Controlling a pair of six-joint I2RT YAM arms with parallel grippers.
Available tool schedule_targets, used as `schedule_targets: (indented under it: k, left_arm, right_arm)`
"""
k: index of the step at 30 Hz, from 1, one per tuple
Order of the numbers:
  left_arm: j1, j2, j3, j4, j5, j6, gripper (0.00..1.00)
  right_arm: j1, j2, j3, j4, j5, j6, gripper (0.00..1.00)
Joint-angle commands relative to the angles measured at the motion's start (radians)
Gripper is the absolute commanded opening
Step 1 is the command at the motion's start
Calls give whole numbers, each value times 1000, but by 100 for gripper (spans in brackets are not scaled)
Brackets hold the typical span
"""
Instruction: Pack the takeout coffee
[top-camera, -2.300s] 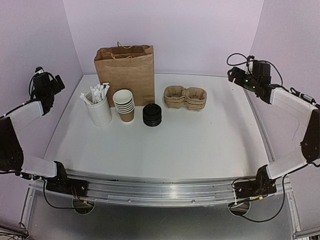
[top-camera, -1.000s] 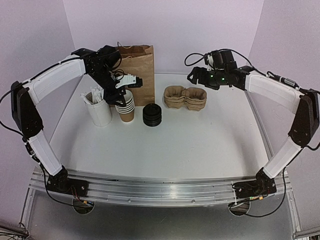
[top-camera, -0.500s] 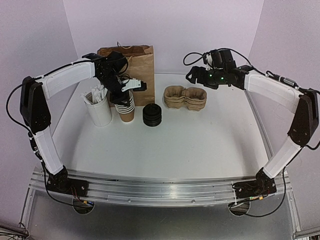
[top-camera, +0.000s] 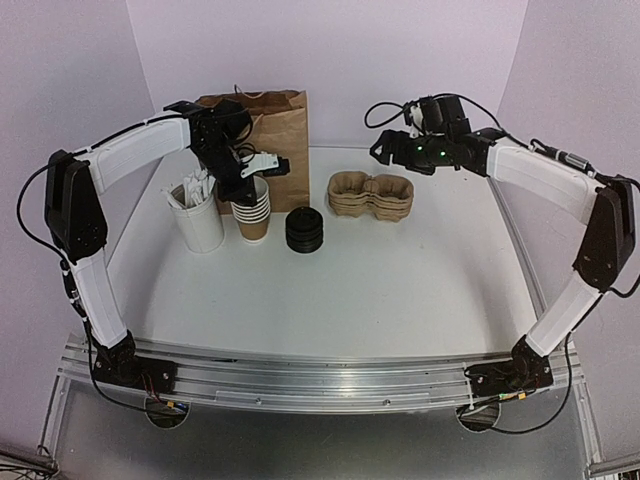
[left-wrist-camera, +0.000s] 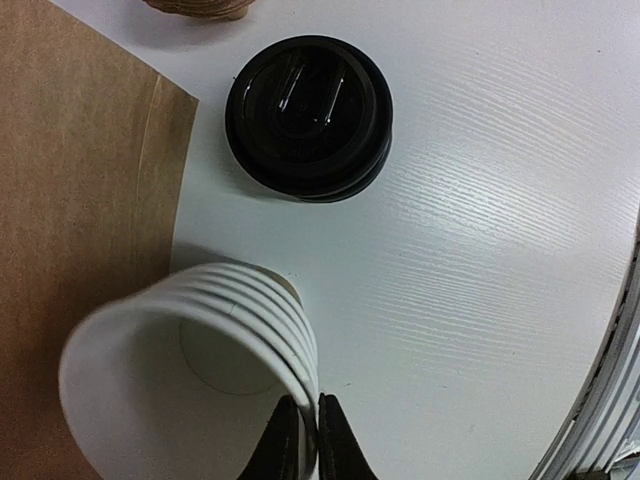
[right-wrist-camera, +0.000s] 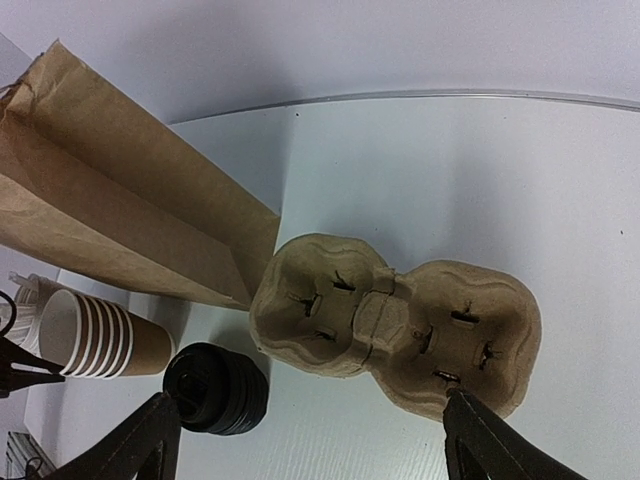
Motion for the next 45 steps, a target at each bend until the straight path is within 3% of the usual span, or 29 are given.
schedule_targets:
  k: [1,14,23,30,38,42,45]
  left_arm:
    - [6,-1,75,-32,52,-38,0]
    - [6,-79,58,4,52,-1,0]
    - [5,-151,109,-62,87,81,0]
    - [5,-157,238,-168,112,132,0]
    - [-3,-87,503,-336,212,172,0]
    - [-61,-37,612,-421,216,228,0]
    - [-117,-9,623,-390,219,234,0]
  right_arm:
    - [6,15,48,4,-22,-20,86]
    - [72,104,141,2,-101,16,86]
    - [98,138,194,4,-126,41,86]
    - [100,130,217,4,-123,52,86]
    - [100,89,212,4,-84,66,86]
    - [98,41,180,1,-50,61,87]
    - [89,-3,158,-32,67,53,88]
